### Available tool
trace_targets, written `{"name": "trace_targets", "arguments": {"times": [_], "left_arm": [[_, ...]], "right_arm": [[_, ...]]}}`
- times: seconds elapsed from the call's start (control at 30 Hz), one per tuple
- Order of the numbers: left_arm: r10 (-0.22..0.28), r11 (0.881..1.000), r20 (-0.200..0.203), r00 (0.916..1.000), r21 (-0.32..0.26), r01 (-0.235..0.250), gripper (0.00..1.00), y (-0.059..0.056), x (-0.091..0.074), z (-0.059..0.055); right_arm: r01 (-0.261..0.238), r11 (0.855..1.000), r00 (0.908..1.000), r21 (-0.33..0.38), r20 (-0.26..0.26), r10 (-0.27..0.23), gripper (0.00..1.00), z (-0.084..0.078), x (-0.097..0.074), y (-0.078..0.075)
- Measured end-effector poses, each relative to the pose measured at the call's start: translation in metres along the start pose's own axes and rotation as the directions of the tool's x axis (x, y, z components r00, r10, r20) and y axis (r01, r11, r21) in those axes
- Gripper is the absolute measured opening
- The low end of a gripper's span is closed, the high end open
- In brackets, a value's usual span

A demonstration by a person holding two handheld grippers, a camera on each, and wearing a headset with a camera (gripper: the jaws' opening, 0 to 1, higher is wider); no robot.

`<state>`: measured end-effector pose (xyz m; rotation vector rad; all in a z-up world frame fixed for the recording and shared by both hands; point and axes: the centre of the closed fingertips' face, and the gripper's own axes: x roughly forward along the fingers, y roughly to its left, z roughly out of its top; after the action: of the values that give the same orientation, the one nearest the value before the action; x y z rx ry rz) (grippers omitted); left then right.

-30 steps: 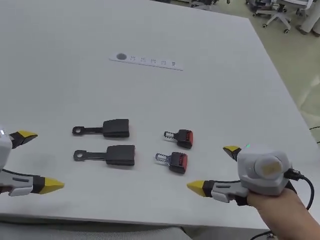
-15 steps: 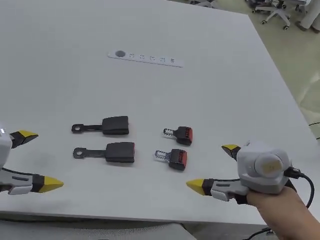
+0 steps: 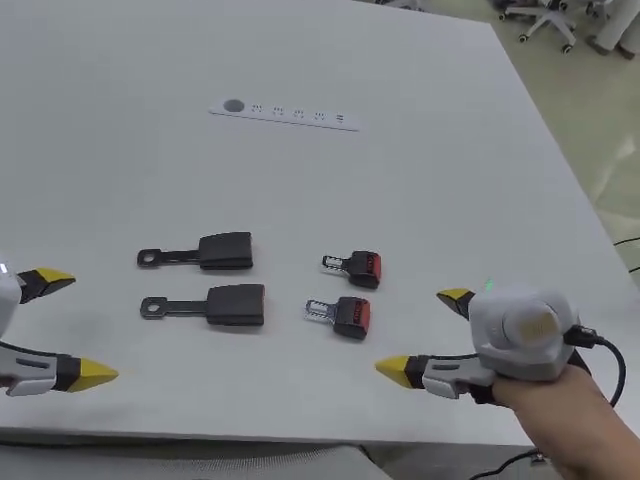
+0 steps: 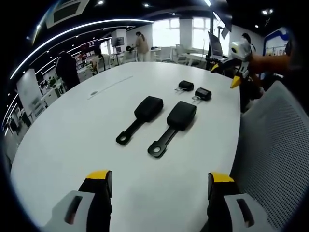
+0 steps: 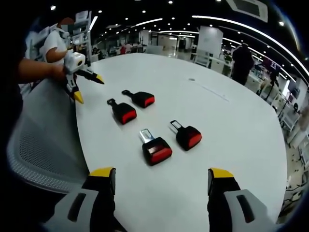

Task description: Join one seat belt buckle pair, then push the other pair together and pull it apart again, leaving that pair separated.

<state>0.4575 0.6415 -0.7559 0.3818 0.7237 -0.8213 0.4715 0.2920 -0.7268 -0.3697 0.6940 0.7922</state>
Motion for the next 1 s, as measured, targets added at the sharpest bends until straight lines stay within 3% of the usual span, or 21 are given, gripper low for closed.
{"name": "trace_targets", "arguments": {"times": [0.07, 0.2, 0.5, 0.57, 0.87, 1.0], "left_arm": [[0.037, 0.999, -0.032, 0.9988, 0.033, -0.036, 0.83, 0.007, -0.003, -0.004], [0.024, 1.000, -0.040, 0.9989, 0.000, -0.024, 0.75, 0.007, -0.004, -0.005], [-0.022, 0.998, -0.077, 0.9968, 0.059, 0.026, 0.69, -0.002, 0.009, 0.000], [-0.011, 0.999, -0.108, 0.9941, 0.050, 0.016, 0.69, 0.000, 0.015, 0.002], [-0.080, 0.992, -0.113, 0.9904, 0.090, 0.090, 0.64, -0.015, 0.031, 0.031], [-0.111, 0.989, -0.117, 0.9869, 0.087, 0.122, 0.61, -0.020, 0.041, 0.038]], "right_arm": [[-0.008, 1.000, 1.0000, -0.003, -0.001, 0.008, 0.76, 0.001, 0.000, 0.000], [-0.024, 1.000, 0.9997, -0.010, -0.002, 0.024, 0.73, 0.003, 0.003, 0.003], [-0.075, 0.996, 0.9970, -0.055, -0.022, 0.074, 0.62, 0.010, 0.008, 0.007], [-0.078, 0.995, 0.9967, -0.068, -0.026, 0.077, 0.62, 0.012, 0.011, 0.006], [-0.113, 0.988, 0.9932, -0.107, -0.037, 0.110, 0.58, 0.023, 0.022, 0.006], [-0.159, 0.978, 0.9865, -0.132, -0.058, 0.153, 0.52, 0.024, 0.031, 0.011]]}}
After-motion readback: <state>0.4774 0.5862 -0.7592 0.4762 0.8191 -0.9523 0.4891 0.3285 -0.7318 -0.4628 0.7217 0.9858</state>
